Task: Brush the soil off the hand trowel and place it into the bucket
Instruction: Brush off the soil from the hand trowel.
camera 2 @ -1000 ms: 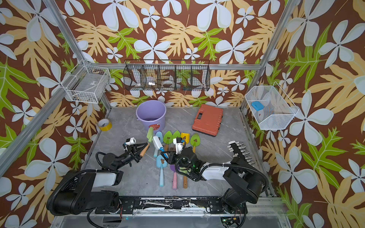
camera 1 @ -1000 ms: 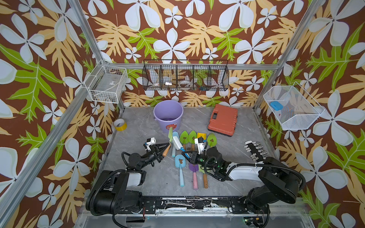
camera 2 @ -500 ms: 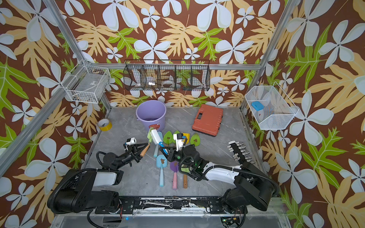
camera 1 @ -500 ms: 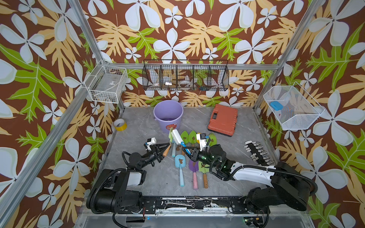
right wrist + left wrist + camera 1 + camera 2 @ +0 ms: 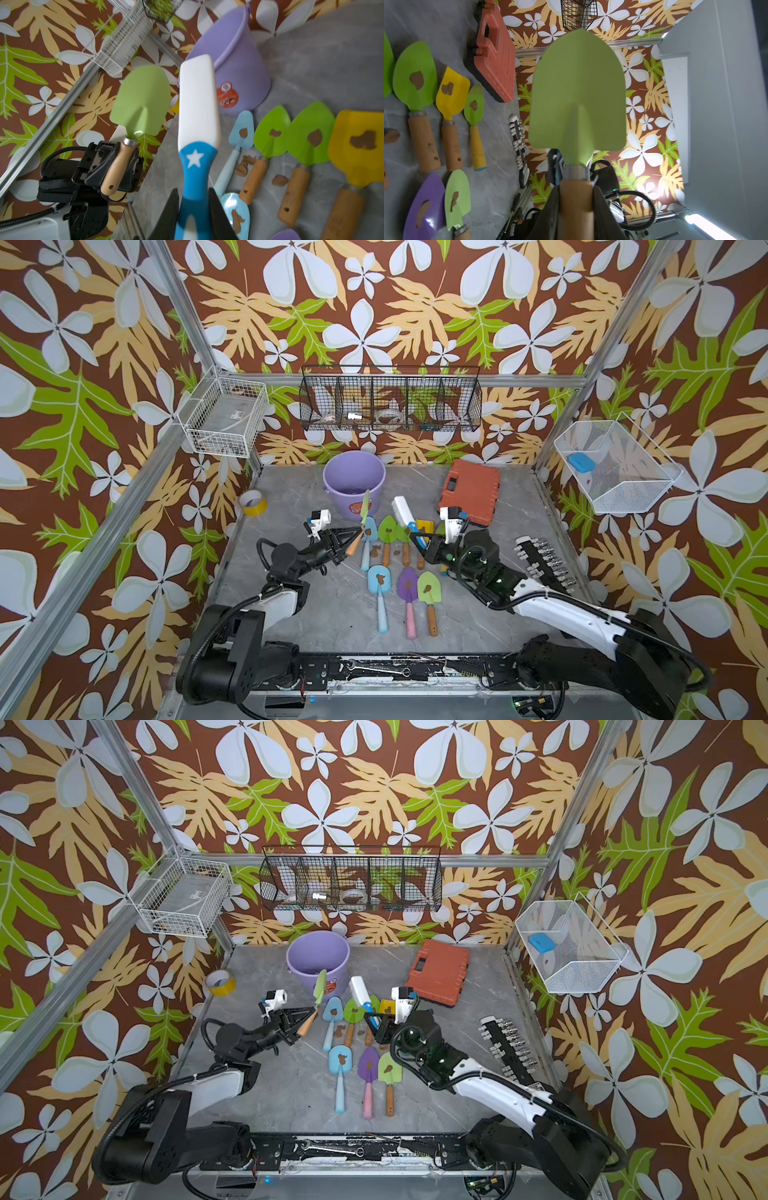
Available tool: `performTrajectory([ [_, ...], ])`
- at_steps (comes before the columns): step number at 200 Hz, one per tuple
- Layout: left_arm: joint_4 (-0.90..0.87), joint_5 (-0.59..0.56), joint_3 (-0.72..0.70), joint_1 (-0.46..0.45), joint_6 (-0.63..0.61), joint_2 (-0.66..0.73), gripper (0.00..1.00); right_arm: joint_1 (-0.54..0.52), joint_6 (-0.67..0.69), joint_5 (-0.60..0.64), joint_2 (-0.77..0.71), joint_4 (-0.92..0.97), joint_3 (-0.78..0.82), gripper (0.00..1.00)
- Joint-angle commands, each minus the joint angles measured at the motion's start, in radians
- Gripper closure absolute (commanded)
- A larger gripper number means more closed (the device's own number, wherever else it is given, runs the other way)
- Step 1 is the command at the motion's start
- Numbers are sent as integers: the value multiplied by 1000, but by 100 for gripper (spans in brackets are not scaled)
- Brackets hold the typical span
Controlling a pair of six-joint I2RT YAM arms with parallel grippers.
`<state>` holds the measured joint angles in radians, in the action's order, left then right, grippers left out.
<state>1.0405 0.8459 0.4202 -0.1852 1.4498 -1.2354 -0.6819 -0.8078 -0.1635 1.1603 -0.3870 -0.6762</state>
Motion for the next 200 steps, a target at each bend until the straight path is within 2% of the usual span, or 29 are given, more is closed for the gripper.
performTrajectory([
  [1, -999, -332, 252, -110, -713, 50, 100, 31, 177, 90, -41, 299, -91, 100],
  [11, -1191, -502, 370, -175, -830, 36, 100, 32, 228, 102, -37, 374, -154, 100],
  [19, -1288, -580, 438, -205, -881, 15, 100, 32, 260, 103, -26, 443, -212, 100],
  [35, -1412, -689, 519, -245, -939, -19, 100, 31, 298, 89, -19, 497, -276, 100],
  [55, -1591, -971, 629, -372, -1012, -69, 100, 32, 324, 53, 1, 532, -333, 100],
  [69, -1668, -1094, 674, -440, -1026, -96, 100, 32, 328, 19, 19, 536, -351, 100],
  [91, -1711, -1166, 692, -491, -1039, -111, 100, 18, 316, -71, 88, 528, -372, 100],
  [106, -1736, -1212, 705, -513, -1047, -119, 100, -19, 329, -81, 148, 544, -404, 100],
  [148, -1766, -1254, 743, -554, -1071, -120, 100, -94, 338, -150, 287, 548, -476, 100],
  [163, -1768, -1265, 748, -555, -1075, -109, 100, -93, 338, -167, 332, 556, -487, 100],
  [176, -1767, -1278, 746, -556, -1085, -95, 100, -88, 347, -129, 368, 598, -505, 100],
  [200, -1769, -1325, 752, -552, -1111, -87, 100, -15, 337, -88, 350, 580, -480, 100],
])
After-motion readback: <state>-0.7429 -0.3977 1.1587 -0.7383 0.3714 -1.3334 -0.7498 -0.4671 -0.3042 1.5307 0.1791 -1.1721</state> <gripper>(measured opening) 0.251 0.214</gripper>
